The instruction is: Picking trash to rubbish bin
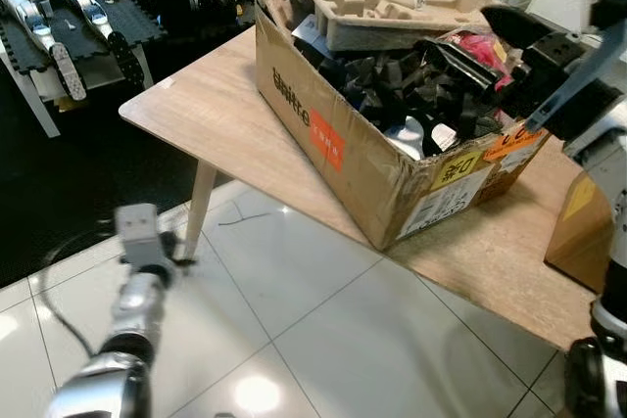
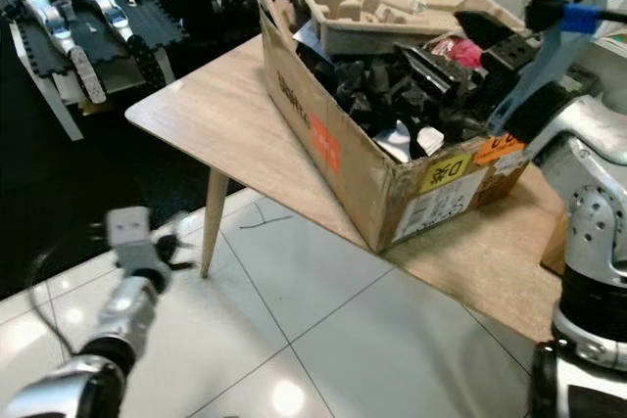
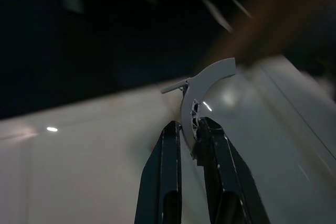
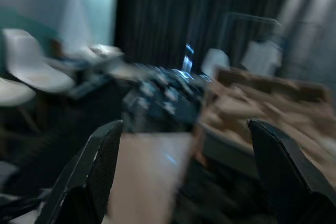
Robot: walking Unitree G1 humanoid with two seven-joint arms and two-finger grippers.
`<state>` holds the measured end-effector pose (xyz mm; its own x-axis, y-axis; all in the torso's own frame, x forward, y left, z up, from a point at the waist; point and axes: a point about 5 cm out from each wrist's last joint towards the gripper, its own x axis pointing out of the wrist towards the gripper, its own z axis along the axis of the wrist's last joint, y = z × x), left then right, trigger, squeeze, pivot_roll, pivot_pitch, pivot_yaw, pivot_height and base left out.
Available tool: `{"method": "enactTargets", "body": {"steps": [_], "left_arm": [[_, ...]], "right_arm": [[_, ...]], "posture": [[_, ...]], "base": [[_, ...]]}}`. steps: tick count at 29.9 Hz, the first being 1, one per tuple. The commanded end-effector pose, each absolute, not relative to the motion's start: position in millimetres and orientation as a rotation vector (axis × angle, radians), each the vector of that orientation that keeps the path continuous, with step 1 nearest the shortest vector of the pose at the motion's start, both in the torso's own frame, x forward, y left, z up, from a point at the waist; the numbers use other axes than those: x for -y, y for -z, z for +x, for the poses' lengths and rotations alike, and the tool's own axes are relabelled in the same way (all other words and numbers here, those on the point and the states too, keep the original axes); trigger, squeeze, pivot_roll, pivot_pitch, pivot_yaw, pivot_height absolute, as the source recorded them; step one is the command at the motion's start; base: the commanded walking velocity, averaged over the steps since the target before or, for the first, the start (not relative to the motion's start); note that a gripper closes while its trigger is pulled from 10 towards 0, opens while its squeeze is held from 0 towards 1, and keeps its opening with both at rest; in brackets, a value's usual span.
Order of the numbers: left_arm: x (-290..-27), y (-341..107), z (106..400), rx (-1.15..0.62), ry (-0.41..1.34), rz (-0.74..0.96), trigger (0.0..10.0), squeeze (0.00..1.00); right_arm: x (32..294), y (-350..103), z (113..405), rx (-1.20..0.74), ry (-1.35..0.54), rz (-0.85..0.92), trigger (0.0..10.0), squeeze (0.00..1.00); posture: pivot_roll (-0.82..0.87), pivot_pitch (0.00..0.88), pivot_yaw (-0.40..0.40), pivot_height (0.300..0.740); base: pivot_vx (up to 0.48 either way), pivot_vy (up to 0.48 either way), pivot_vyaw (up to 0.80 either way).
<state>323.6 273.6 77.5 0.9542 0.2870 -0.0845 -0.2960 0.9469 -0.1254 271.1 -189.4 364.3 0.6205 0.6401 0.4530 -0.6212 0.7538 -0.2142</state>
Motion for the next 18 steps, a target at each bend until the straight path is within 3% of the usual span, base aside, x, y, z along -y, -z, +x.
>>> {"method": "enactTargets", "body": {"steps": [1, 5, 11, 15, 18], "left_arm": [[-280, -82, 323, -0.037, -0.334, -0.148, 10.0, 0.0], [-312, -123, 328, 0.184, -0.37, -0.326, 10.0, 0.0], [-315, -165, 337, 0.378, -0.197, -0.453, 10.0, 0.0], [-267, -235, 327, 0.641, 0.46, -0.527, 10.0, 0.0], [-247, -248, 318, 0.671, 0.627, -0.513, 10.0, 0.0]], "right_arm": [[187, -370, 263, 0.59, -0.769, -0.038, 10.0, 0.0], [174, -358, 250, 0.615, -0.936, 0.012, 10.0, 0.0], [170, -351, 247, 0.605, -1.002, 0.042, 10.0, 0.0], [165, -341, 241, 0.576, -1.112, 0.092, 10.0, 0.0], [162, -334, 237, 0.539, -1.161, 0.083, 10.0, 0.0]], "posture": [[-0.02, 0.103, -0.03, 0.74], [-0.01, 0.105, -0.034, 0.74], [-0.01, 0.105, -0.035, 0.74], [0.0, 0.104, -0.035, 0.74], [0.0, 0.104, -0.034, 0.74]], "base": [[0.0, 0.0, 0.0], [0.0, 0.0, 0.0], [0.0, 0.0, 0.0], [0.0, 0.0, 0.0], [0.0, 0.0, 0.0]]}}
